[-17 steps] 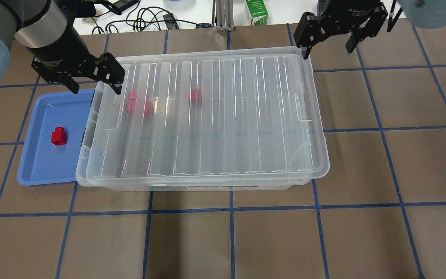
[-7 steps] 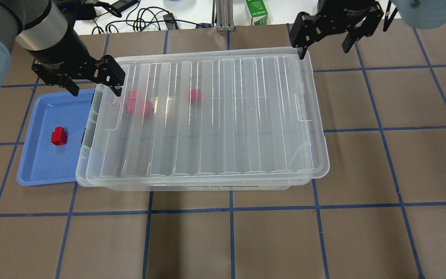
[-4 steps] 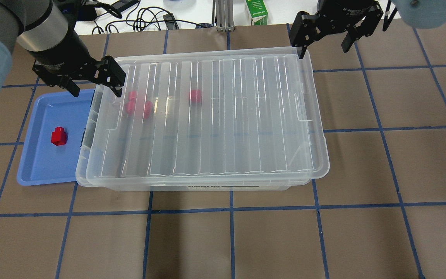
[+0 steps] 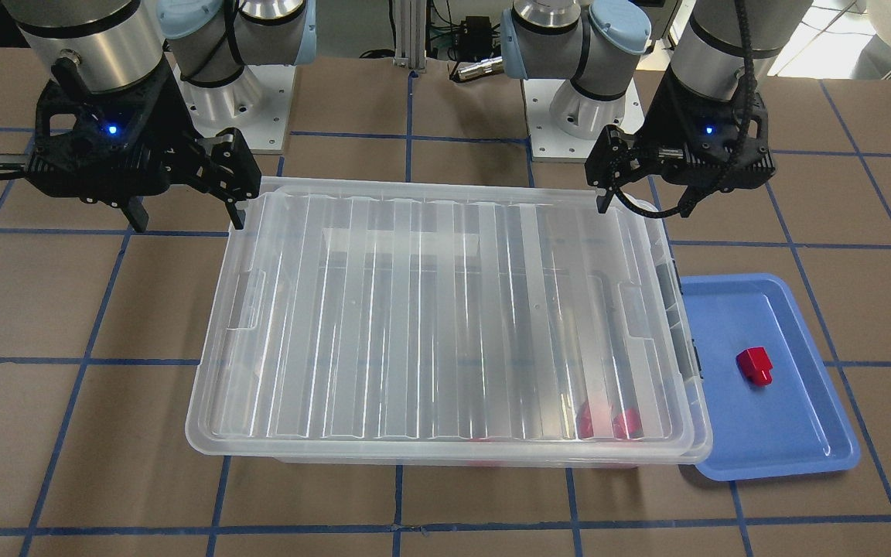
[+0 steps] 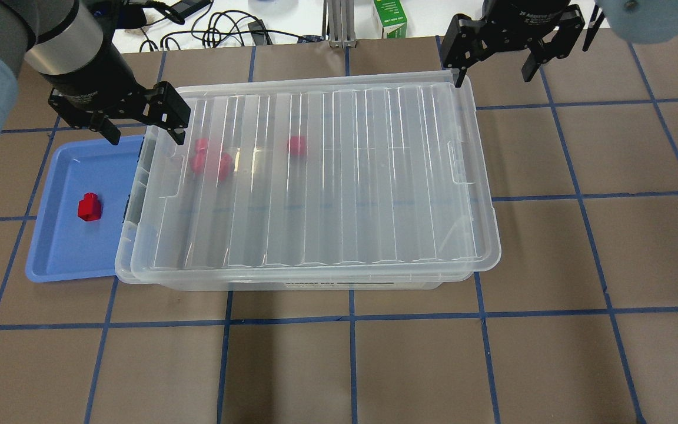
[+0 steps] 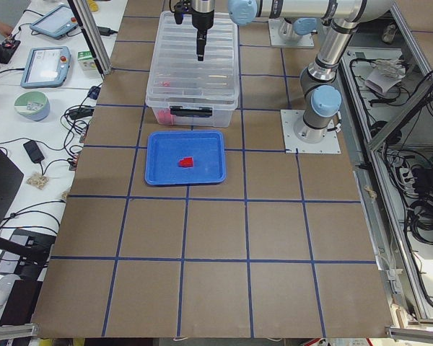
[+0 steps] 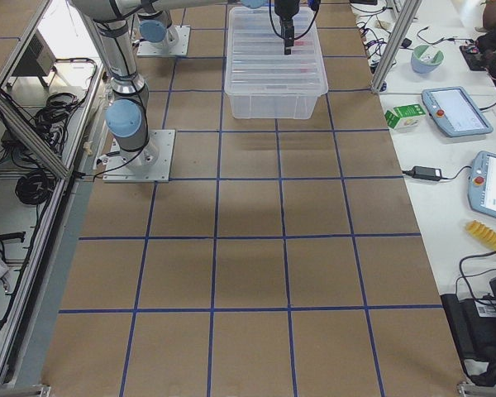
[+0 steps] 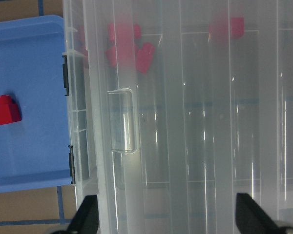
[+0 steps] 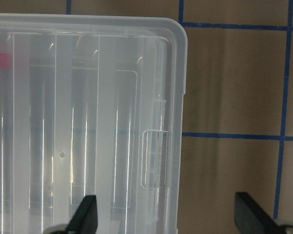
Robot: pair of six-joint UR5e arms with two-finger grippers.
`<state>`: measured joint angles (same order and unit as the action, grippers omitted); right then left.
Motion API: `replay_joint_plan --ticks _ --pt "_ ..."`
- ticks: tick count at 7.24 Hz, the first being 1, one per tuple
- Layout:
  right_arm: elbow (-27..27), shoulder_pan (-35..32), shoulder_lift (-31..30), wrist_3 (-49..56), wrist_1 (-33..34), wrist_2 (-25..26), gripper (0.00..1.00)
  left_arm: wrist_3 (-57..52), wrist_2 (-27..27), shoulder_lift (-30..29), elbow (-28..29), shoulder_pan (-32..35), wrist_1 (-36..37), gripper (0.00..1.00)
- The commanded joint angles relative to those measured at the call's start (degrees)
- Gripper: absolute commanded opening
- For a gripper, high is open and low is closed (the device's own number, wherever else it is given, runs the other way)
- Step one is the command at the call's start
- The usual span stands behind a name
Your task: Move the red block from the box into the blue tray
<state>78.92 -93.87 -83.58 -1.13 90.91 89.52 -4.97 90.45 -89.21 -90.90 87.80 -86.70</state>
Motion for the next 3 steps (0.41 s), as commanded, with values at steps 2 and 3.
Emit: replay_joint_plan --ticks 2,3 --pt "0.01 0.00 0.00 -0.02 -0.04 0.04 1.00 -0.04 0.08 0.08 0.11 0.00 0.39 1.00" --pt "0.01 0.00 0.00 -0.02 -0.04 0.04 1.00 -0.04 0.17 0.17 0.11 0.00 0.39 1.00"
